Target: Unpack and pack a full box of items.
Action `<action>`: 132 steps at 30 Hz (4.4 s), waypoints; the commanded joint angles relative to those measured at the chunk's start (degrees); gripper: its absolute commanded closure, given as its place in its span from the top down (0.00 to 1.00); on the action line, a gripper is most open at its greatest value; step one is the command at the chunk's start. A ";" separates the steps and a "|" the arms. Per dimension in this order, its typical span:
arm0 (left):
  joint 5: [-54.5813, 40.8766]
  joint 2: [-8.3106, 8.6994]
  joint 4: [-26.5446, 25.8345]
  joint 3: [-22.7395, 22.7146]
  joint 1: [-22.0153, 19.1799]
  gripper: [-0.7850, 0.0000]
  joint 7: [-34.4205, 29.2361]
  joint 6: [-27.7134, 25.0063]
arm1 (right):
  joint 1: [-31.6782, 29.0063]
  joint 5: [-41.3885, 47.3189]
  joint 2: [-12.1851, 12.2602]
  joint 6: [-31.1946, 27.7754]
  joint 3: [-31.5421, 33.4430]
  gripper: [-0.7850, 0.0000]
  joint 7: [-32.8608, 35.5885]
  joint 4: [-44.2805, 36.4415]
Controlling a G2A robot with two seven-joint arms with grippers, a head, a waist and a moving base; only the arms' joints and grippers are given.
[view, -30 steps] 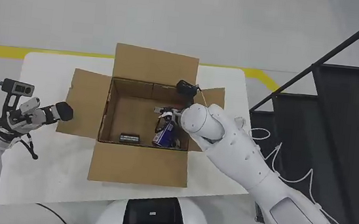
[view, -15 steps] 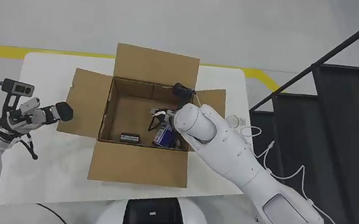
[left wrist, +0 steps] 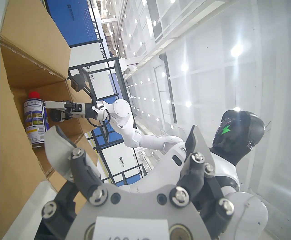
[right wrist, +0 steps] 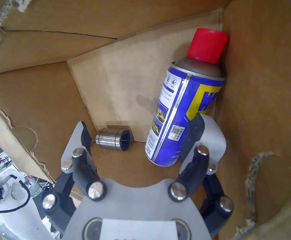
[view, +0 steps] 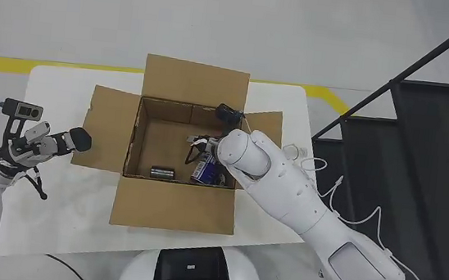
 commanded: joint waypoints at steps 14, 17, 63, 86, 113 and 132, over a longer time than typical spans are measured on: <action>0.00 0.00 0.00 0.00 0.00 1.00 0.00 0.00 | 0.00 0.00 0.00 0.00 0.00 1.00 0.00 0.00; 0.00 0.00 0.00 0.00 0.00 1.00 0.00 0.00 | 0.00 0.00 0.00 0.00 0.00 1.00 0.00 0.00; 0.00 0.00 0.00 0.00 0.00 1.00 0.00 0.00 | -0.95 0.11 -0.91 1.89 -1.43 1.00 -2.07 -0.45; 0.00 0.00 0.00 0.00 0.00 1.00 0.00 0.00 | 3.76 3.09 -7.40 5.72 -7.08 1.00 -10.01 11.50; 0.00 0.00 0.00 0.00 0.00 1.00 0.00 0.00 | 4.61 -2.07 -10.60 7.46 -10.99 0.00 -7.91 14.33; 0.00 0.00 0.00 0.00 0.00 1.00 0.00 0.00 | -11.01 -17.68 1.23 -18.62 3.70 0.00 4.69 -22.54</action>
